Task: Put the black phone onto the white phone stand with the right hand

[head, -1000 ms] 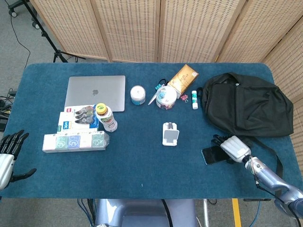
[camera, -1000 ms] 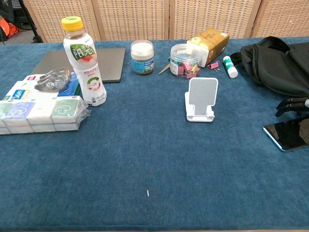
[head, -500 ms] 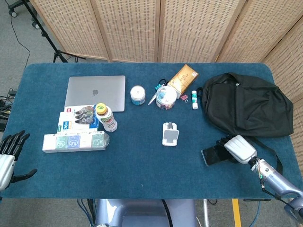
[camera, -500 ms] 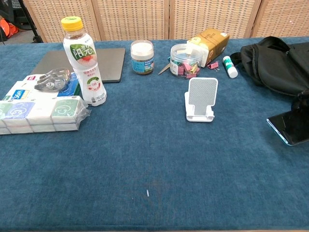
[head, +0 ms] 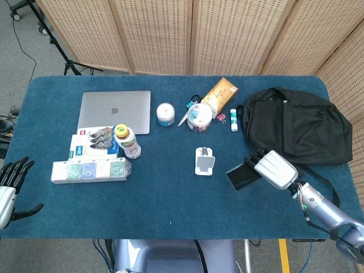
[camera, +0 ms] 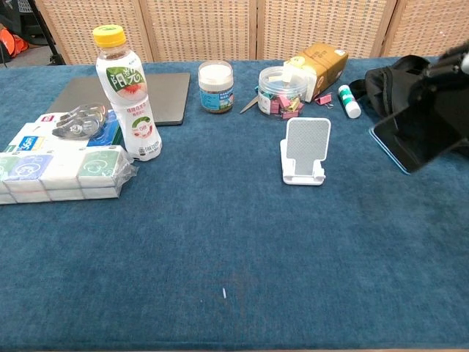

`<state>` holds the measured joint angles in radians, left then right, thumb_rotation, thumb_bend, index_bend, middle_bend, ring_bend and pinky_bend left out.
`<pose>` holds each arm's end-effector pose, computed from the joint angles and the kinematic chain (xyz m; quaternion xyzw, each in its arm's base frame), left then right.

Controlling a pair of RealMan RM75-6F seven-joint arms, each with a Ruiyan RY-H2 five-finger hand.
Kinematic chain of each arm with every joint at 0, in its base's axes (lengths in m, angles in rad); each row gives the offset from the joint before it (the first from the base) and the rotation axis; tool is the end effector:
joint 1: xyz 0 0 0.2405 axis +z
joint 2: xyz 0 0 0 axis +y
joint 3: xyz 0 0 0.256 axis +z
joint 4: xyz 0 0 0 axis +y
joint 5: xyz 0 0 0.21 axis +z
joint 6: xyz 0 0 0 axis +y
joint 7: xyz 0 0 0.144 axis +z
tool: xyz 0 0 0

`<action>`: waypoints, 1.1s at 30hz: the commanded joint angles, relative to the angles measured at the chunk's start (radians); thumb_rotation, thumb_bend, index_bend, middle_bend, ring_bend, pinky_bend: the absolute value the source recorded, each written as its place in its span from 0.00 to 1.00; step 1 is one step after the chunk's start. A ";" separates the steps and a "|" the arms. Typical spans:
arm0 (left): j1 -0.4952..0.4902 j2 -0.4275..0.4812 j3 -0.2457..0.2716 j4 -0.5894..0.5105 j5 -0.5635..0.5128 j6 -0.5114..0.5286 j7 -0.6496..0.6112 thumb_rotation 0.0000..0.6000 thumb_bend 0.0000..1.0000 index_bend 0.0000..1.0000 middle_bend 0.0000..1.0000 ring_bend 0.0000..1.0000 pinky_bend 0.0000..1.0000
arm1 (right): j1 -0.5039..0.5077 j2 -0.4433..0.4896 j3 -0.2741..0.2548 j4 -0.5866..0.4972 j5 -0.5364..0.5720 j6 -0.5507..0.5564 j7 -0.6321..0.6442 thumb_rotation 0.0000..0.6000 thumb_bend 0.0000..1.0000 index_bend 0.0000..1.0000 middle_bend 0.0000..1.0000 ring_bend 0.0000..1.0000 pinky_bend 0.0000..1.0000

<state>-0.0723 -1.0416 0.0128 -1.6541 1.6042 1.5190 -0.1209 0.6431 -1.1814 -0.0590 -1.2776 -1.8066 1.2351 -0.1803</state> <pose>-0.3004 0.1631 0.1699 -0.6101 -0.4048 -0.4173 0.5383 -0.2319 -0.3198 0.1111 0.8491 -0.0327 0.3054 0.4297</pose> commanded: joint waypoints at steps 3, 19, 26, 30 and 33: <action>0.002 0.003 0.002 0.002 0.007 0.006 -0.011 1.00 0.00 0.00 0.00 0.00 0.00 | 0.106 -0.018 0.118 -0.084 -0.073 -0.016 -0.331 1.00 0.44 0.57 0.50 0.38 0.47; -0.009 0.017 0.007 0.015 0.015 -0.010 -0.068 1.00 0.00 0.00 0.00 0.00 0.00 | 0.244 -0.199 0.123 0.084 -0.283 -0.046 -0.595 1.00 0.47 0.57 0.50 0.38 0.47; -0.009 0.022 0.005 0.010 0.007 -0.009 -0.077 1.00 0.00 0.00 0.00 0.00 0.00 | 0.264 -0.211 0.110 0.167 -0.306 -0.060 -0.642 1.00 0.47 0.57 0.50 0.38 0.47; -0.005 0.024 0.003 0.007 0.004 0.000 -0.079 1.00 0.00 0.00 0.00 0.00 0.00 | 0.249 -0.224 0.095 0.217 -0.326 -0.005 -0.649 1.00 0.47 0.57 0.50 0.38 0.47; -0.006 0.024 0.002 0.006 0.001 -0.003 -0.078 1.00 0.00 0.00 0.00 0.00 0.00 | 0.237 -0.238 0.087 0.258 -0.334 0.028 -0.663 1.00 0.47 0.57 0.50 0.38 0.47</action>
<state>-0.0778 -1.0177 0.0150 -1.6477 1.6062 1.5169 -0.1992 0.8897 -1.4087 0.0360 -1.0424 -2.1316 1.2420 -0.8342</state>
